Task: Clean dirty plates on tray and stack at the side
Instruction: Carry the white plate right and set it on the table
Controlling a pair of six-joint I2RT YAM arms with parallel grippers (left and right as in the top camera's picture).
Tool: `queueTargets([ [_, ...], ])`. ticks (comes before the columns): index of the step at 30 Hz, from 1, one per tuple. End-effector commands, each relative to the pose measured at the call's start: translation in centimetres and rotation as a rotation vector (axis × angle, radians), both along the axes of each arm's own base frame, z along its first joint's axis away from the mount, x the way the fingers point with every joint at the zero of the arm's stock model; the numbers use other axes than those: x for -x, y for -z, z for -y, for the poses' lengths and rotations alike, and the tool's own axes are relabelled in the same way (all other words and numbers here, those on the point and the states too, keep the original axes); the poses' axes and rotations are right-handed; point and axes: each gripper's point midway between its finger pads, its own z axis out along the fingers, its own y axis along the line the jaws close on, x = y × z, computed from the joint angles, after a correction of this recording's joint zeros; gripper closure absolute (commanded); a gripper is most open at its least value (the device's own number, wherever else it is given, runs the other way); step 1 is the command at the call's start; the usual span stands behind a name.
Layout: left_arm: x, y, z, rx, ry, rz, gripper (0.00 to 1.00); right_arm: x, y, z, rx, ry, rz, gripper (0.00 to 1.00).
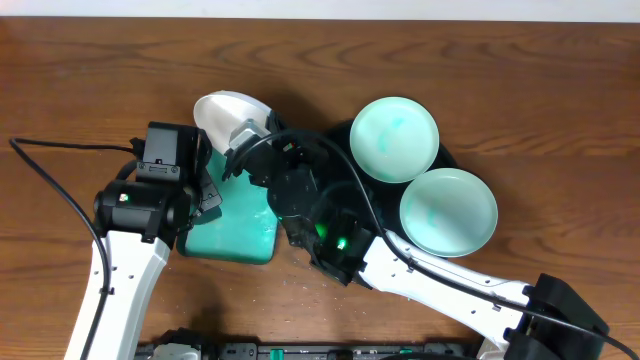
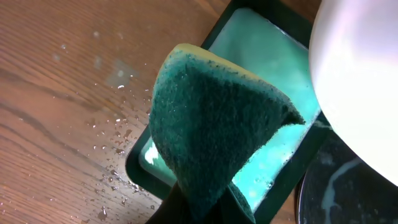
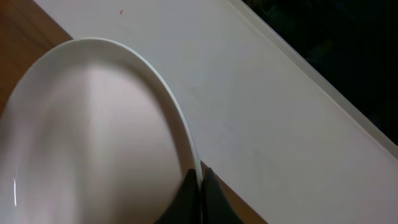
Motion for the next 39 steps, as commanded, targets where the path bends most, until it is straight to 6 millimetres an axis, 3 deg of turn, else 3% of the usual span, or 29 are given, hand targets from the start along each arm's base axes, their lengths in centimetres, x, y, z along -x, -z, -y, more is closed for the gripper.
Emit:
queueTargets([
  [1, 0.1, 0.2, -0.2, -0.010, 0.003, -0.007, 0.93, 0.3, -1.6, 0.2, 0.003, 0.016, 0.034, 0.99],
  [6, 0.1, 0.2, -0.2, -0.010, 0.002, -0.007, 0.93, 0.3, -2.0, 0.5, 0.000, 0.038, 0.050, 0.99],
  [8, 0.1, 0.2, -0.2, -0.010, 0.002, -0.007, 0.93, 0.1, -1.2, 0.6, -0.057, 0.035, 0.002, 0.99],
  [10, 0.1, 0.2, -0.2, -0.010, 0.003, -0.007, 0.93, -0.6, -2.1, 2.2, -0.045, 0.122, 0.044, 0.99],
  [11, 0.1, 0.2, -0.2, -0.010, 0.002, -0.007, 0.93, -0.7, -2.5, 2.1, -0.118, 0.117, 0.038, 0.99],
  [12, 0.1, 0.2, -0.2, -0.010, 0.002, -0.007, 0.93, -0.1, -2.2, 0.6, -0.056, 0.032, 0.041, 0.99],
  [14, 0.1, 0.2, -0.2, -0.010, 0.003, -0.007, 0.93, -0.2, -2.6, 1.0, 0.018, 0.053, 0.074, 0.99],
  [16, 0.1, 0.2, -0.2, -0.010, 0.002, -0.007, 0.93, -0.3, -3.3, 1.6, -0.096, 0.096, 0.071, 0.99],
  [19, 0.1, 0.2, -0.2, -0.010, 0.002, -0.007, 0.93, 0.4, -1.8, -0.2, 0.027, -0.014, 0.049, 0.99],
  [22, 0.2, 0.2, -0.2, -0.009, 0.003, -0.008, 0.93, -0.2, -2.0, 1.4, -0.062, 0.080, 0.033, 0.99],
  [25, 0.1, 0.2, -0.2, -0.006, 0.004, -0.008, 0.93, -0.8, 0.0, 1.7, -0.159, 0.084, -0.069, 0.99],
  [29, 0.1, 0.2, -0.2, -0.006, 0.004, -0.008, 0.93, -3.0, 5.8, 4.9, -0.443, 0.191, -0.376, 0.99],
  [32, 0.1, 0.2, -0.2, -0.006, 0.004, -0.008, 0.93, -2.6, 8.8, 3.6, -0.534, 0.043, -0.652, 0.99],
  [35, 0.1, 0.2, -0.2, -0.007, 0.004, -0.008, 0.93, -1.4, 8.5, 2.8, -0.585, -0.159, -0.835, 0.99],
  [39, 0.1, 0.2, -0.2, -0.007, 0.004, -0.008, 0.93, -2.2, 5.8, 7.2, -0.666, -0.196, -0.889, 0.99],
])
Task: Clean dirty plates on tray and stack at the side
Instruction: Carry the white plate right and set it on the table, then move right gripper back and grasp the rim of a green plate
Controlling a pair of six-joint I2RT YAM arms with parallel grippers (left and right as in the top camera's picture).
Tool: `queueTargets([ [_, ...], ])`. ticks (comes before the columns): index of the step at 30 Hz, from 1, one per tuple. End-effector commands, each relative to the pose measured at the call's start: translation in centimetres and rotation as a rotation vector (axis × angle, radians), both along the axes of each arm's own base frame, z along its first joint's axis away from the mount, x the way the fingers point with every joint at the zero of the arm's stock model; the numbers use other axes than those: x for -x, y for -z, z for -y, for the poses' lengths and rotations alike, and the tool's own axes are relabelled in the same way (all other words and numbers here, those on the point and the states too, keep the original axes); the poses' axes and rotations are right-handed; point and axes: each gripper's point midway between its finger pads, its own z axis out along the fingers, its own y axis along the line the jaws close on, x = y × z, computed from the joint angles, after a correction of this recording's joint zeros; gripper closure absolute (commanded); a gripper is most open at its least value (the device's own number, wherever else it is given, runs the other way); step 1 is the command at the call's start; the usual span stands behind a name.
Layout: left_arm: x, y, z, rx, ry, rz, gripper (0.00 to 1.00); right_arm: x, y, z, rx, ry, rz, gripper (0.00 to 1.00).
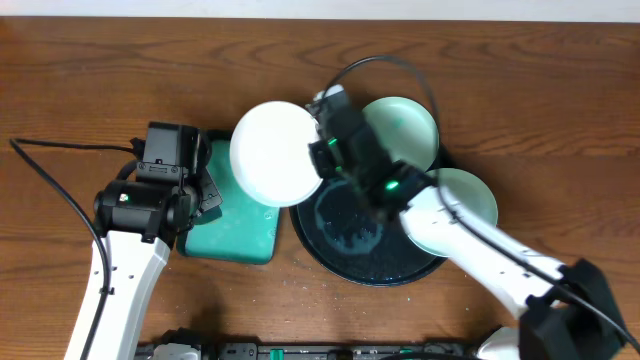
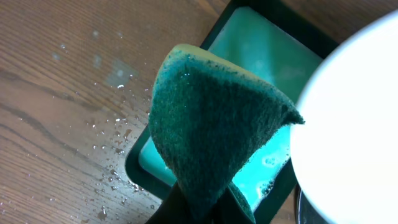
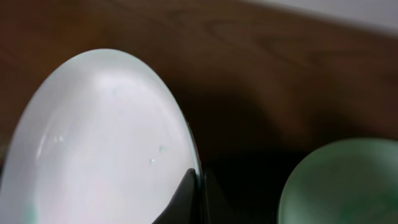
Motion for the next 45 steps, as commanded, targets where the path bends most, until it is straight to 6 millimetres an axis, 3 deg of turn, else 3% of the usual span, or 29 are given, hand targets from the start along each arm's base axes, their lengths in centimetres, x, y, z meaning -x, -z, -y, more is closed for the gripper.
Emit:
queueTargets([
  [1, 0.1, 0.2, -0.2, -0.008, 0.004, -0.006, 0.93, 0.8, -5.8, 2.7, -0.237, -0.062, -0.062, 0.99],
  [2, 0.1, 0.2, -0.2, -0.008, 0.004, -0.006, 0.93, 0.2, -6.7, 5.0, -0.243, -0.008, -0.053, 0.99],
  [5, 0.1, 0.1, -0.2, -0.007, 0.004, -0.004, 0.93, -1.4, -8.4, 15.0, -0.261, 0.302, -0.054, 0.99],
  [6, 0.1, 0.1, -0.2, -0.007, 0.004, -0.004, 0.93, -1.6, -8.2, 20.6, -0.244, 0.500, -0.062, 0.99],
  [8, 0.1, 0.1, -0.2, -0.007, 0.004, -0.004, 0.93, -0.8, -7.1, 28.5, -0.204, 0.792, -0.089, 0.99],
  [9, 0.1, 0.1, -0.2, -0.007, 0.004, -0.004, 0.93, -0.3, -6.7, 30.8, -0.190, 0.878, -0.102, 0.99],
  [11, 0.1, 0.1, -0.2, -0.007, 0.004, -0.004, 0.93, 2.2, -4.5, 38.7, -0.135, 1.150, -0.165, 0.99],
  [16, 0.1, 0.1, -0.2, -0.007, 0.004, -0.004, 0.93, 6.0, 0.0, 47.1, -0.086, 1.415, -0.314, 0.99],
  [19, 0.1, 0.1, -0.2, -0.007, 0.004, -0.004, 0.93, 7.4, 3.0, 50.0, -0.061, 1.504, -0.406, 0.99],
  [22, 0.1, 0.2, -0.2, -0.007, 0.004, -0.007, 0.93, 8.0, 6.0, 50.7, -0.051, 1.523, -0.508, 0.99],
  [25, 0.1, 0.2, -0.2, -0.007, 0.004, -0.006, 0.93, 8.6, 9.5, 49.9, -0.025, 1.504, -0.648, 0.99],
  [28, 0.1, 0.2, -0.2, -0.007, 0.004, -0.006, 0.93, 8.3, 11.3, 48.9, -0.021, 1.439, -0.713, 0.99],
  [29, 0.1, 0.2, -0.2, -0.007, 0.004, -0.007, 0.93, 8.1, 11.7, 48.5, -0.013, 1.410, -0.725, 0.93],
  [31, 0.1, 0.2, -0.2, -0.007, 0.004, -0.007, 0.93, 7.9, 11.7, 48.3, -0.004, 1.400, -0.724, 0.64],
  [33, 0.1, 0.2, -0.2, -0.007, 0.004, -0.007, 0.93, 7.5, 10.6, 47.7, -0.025, 1.381, -0.698, 0.57],
  [35, 0.1, 0.2, -0.2, -0.007, 0.004, -0.007, 0.93, 6.5, 9.5, 45.9, -0.085, 1.277, -0.681, 0.55],
  [37, 0.1, 0.1, -0.2, -0.007, 0.004, -0.004, 0.93, 5.4, 8.2, 41.9, -0.191, 1.082, -0.688, 0.55],
  [39, 0.0, 0.1, -0.2, -0.007, 0.004, -0.003, 0.93, 5.6, 7.4, 37.8, -0.213, 0.899, -0.726, 0.54],
  [42, 0.0, 0.1, -0.2, -0.007, 0.004, -0.003, 0.93, 6.6, 8.1, 34.6, -0.129, 0.768, -0.783, 0.52],
  [45, 0.1, 0.1, -0.2, -0.006, 0.004, -0.004, 0.93, 8.1, 10.2, 32.1, -0.018, 0.703, -0.834, 0.46],
])
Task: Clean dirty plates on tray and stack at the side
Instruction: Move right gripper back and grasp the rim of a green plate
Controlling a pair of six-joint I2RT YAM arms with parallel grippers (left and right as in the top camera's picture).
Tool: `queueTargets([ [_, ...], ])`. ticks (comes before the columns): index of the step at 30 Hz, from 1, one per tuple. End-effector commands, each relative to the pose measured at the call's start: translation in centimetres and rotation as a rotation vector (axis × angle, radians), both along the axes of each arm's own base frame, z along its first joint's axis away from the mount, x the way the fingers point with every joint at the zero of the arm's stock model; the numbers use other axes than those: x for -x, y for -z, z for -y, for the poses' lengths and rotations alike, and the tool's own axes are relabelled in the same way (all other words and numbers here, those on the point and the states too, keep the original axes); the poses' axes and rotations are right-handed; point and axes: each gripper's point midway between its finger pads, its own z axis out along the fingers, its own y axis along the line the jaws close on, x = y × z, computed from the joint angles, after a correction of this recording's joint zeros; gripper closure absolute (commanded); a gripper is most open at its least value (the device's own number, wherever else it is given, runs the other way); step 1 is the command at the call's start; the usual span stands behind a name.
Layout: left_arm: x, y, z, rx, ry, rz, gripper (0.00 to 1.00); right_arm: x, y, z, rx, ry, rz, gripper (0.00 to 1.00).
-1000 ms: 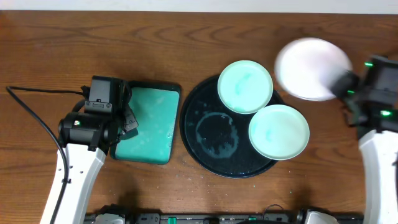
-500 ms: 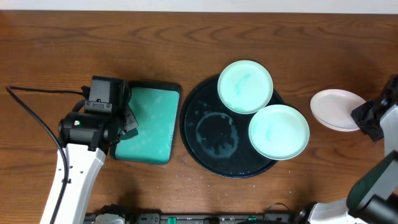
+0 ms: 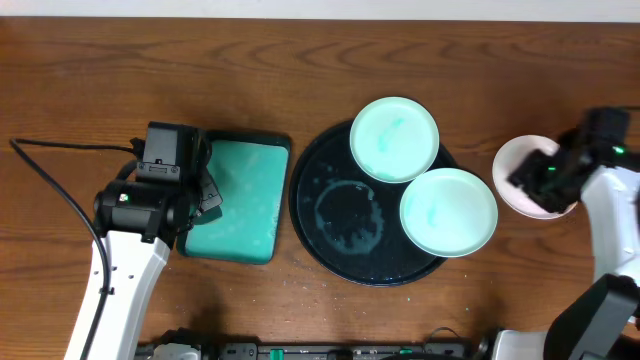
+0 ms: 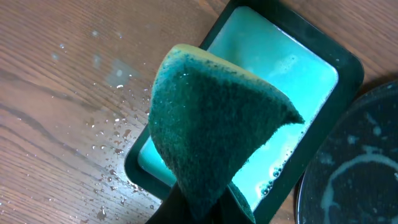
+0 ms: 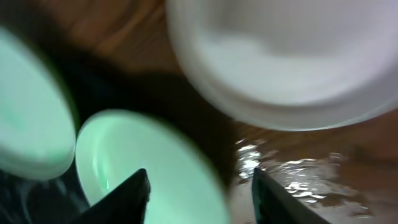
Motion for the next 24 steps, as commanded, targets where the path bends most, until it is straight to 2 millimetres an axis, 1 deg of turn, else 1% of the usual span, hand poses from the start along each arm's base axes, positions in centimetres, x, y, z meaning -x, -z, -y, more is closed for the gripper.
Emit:
queueTargets([
  [1, 0.1, 0.1, -0.2, -0.009, 0.004, -0.004, 0.93, 1.8, 2.4, -2.9, 0.041, -0.140, -0.076, 0.45],
  [3, 0.1, 0.2, 0.0, 0.002, 0.008, -0.006, 0.93, 3.3, 4.4, -1.5, 0.183, -0.062, -0.154, 0.37],
  [5, 0.1, 0.2, 0.3, 0.016, 0.015, -0.008, 0.93, 4.0, 5.5, -0.9, 0.243, -0.030, -0.175, 0.37],
  [6, 0.1, 0.2, 0.3, 0.017, 0.016, -0.008, 0.93, 4.1, 6.1, -1.3, 0.230, -0.037, -0.166, 0.39],
  [7, 0.1, 0.2, 0.3, 0.017, 0.016, -0.008, 0.93, 4.1, 6.3, -1.7, 0.212, -0.044, -0.160, 0.46],
  [8, 0.1, 0.2, 0.3, 0.017, 0.015, -0.008, 0.93, 4.1, 6.7, -2.7, 0.158, -0.087, -0.147, 0.70],
  [9, 0.1, 0.2, 0.3, 0.017, 0.015, -0.007, 0.93, 4.1, 6.8, -3.1, 0.140, -0.107, -0.143, 0.89],
  [10, 0.1, 0.2, 0.3, 0.017, 0.015, -0.007, 0.93, 4.1, 6.8, -3.6, 0.119, -0.131, -0.138, 0.99],
  [12, 0.1, 0.2, 0.3, 0.017, 0.015, -0.007, 0.93, 4.2, 6.1, -4.4, 0.082, -0.188, -0.120, 0.99],
  [14, 0.1, 0.2, 0.3, 0.017, 0.015, -0.007, 0.93, 4.3, 5.0, -5.0, 0.060, -0.215, -0.095, 0.99],
  [16, 0.1, 0.2, 0.3, 0.017, 0.015, -0.007, 0.93, 4.5, 3.1, -6.1, 0.021, -0.261, -0.032, 0.99],
  [17, 0.1, 0.2, 0.3, 0.017, 0.015, -0.007, 0.93, 4.7, 2.5, -6.3, 0.014, -0.263, -0.017, 0.99],
  [18, 0.1, 0.2, 0.3, 0.018, 0.016, -0.007, 0.93, 5.1, 1.3, -6.6, 0.006, -0.266, 0.010, 0.99],
  [21, 0.1, 0.2, 0.3, 0.018, 0.015, -0.007, 0.93, 5.9, -0.7, -7.8, -0.017, -0.311, 0.071, 0.99],
  [22, 0.1, 0.2, 0.3, 0.018, 0.015, -0.007, 0.93, 6.1, -1.9, -9.8, -0.055, -0.417, 0.137, 0.99],
  [23, 0.1, 0.2, 0.3, 0.018, 0.015, -0.007, 0.93, 6.2, -2.4, -11.0, -0.072, -0.464, 0.162, 0.99],
  [24, 0.1, 0.2, 0.3, 0.018, 0.016, -0.007, 0.93, 6.2, -2.6, -11.6, -0.073, -0.488, 0.170, 0.99],
])
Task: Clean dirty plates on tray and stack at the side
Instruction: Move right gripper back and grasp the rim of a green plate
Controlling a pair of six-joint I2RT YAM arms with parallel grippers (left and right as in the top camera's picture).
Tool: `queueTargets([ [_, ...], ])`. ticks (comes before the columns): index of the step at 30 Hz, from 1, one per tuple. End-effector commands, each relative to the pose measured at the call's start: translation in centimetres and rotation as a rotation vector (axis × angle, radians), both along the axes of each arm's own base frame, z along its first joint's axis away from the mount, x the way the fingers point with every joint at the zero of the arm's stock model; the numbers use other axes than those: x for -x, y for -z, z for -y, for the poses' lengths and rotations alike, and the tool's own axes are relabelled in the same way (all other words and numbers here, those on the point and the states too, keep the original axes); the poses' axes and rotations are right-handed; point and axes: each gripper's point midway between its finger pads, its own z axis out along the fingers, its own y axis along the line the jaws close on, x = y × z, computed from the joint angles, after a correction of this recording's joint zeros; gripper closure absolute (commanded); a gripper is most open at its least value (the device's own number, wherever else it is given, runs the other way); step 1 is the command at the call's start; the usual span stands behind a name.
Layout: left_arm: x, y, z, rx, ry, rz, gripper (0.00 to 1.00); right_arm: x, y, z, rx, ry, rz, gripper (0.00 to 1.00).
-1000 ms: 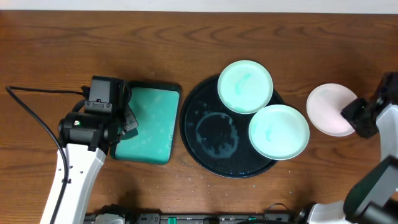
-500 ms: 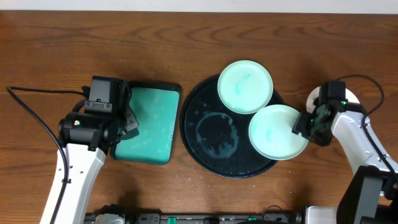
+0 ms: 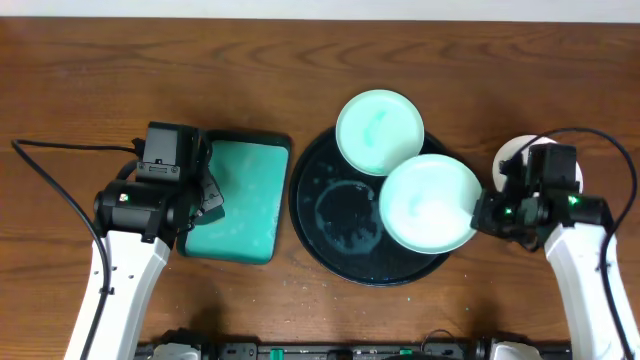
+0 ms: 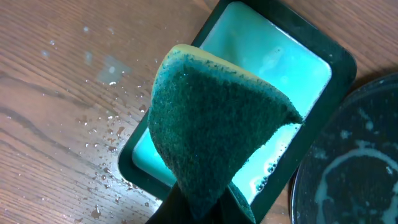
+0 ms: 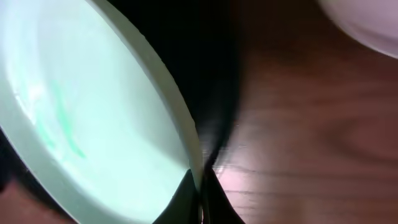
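A round black tray (image 3: 345, 225) carries two pale green plates. The far plate (image 3: 380, 132) rests on the tray's rim. My right gripper (image 3: 482, 212) is shut on the right rim of the near plate (image 3: 428, 203); the right wrist view shows that plate (image 5: 93, 118) streaked green, its edge pinched between the right gripper's (image 5: 200, 183) fingers. A white plate (image 3: 512, 158) lies on the table right of the tray, partly under my right arm. My left gripper (image 4: 202, 200) is shut on a dark green sponge (image 4: 211, 124) above the tub.
A dark green tub (image 3: 240, 200) of turquoise soapy water (image 4: 273, 68) stands left of the tray. Water drops (image 4: 106, 134) speckle the wood left of the tub. A black cable (image 3: 60, 190) runs along the left arm. The table's far edge is at the top.
My right gripper was open over the white plate at the right; now it is shut on the near green plate's rim, and that plate sits further left. The far green plate has shifted slightly left.
My right gripper held the white plate beside the sponge above the tub, then over the tray's left side. Later the white plate lay on the table right of the tray, released. Now the right gripper grips the near green plate. The left gripper held the sponge throughout.
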Motion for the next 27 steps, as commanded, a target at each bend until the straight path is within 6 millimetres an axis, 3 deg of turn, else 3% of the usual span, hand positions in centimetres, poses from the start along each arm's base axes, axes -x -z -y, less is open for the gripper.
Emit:
queueTargets([
  [1, 0.0, 0.1, -0.1, -0.006, 0.005, -0.003, 0.93, 0.2, -1.6, -4.8, -0.081, -0.219, 0.081, 0.99],
  [5, 0.0, 0.1, -0.1, -0.004, 0.005, 0.001, 0.93, -0.3, -0.1, -7.9, -0.044, -0.305, 0.091, 0.99],
  [7, 0.0, 0.1, 0.2, 0.010, 0.012, -0.001, 0.93, -0.6, 1.8, -9.5, -0.016, -0.335, 0.086, 0.99],
  [8, 0.0, 0.1, 0.4, 0.022, 0.018, -0.003, 0.93, -1.0, 3.7, -9.3, 0.051, -0.272, 0.057, 0.99],
  [10, 0.0, 0.2, 0.5, 0.028, 0.020, -0.004, 0.93, -1.4, 5.4, -8.6, 0.125, -0.178, 0.021, 0.99],
  [13, 0.0, 0.2, 0.7, 0.036, 0.024, -0.005, 0.93, -2.0, 7.3, -9.3, 0.107, -0.119, -0.019, 0.99],
  [15, 0.0, 0.2, 0.7, 0.036, 0.024, -0.005, 0.93, -2.3, 7.7, -10.1, 0.075, -0.146, -0.018, 0.93],
  [17, 0.0, 0.2, 0.7, 0.036, 0.024, -0.005, 0.93, -2.7, 7.3, -10.7, 0.073, -0.245, 0.014, 0.71],
  [19, 0.0, 0.2, 0.7, 0.036, 0.024, -0.006, 0.93, -3.2, 6.4, -10.5, 0.114, -0.325, 0.051, 0.63],
  [23, -0.2, 0.3, 0.7, 0.036, 0.025, -0.006, 0.93, -4.8, 3.4, -8.9, 0.202, -0.315, 0.120, 0.63],
  [27, -0.8, 1.3, 1.2, 0.050, 0.034, -0.023, 0.93, -6.3, 0.5, -8.6, 0.200, -0.290, 0.211, 0.66],
])
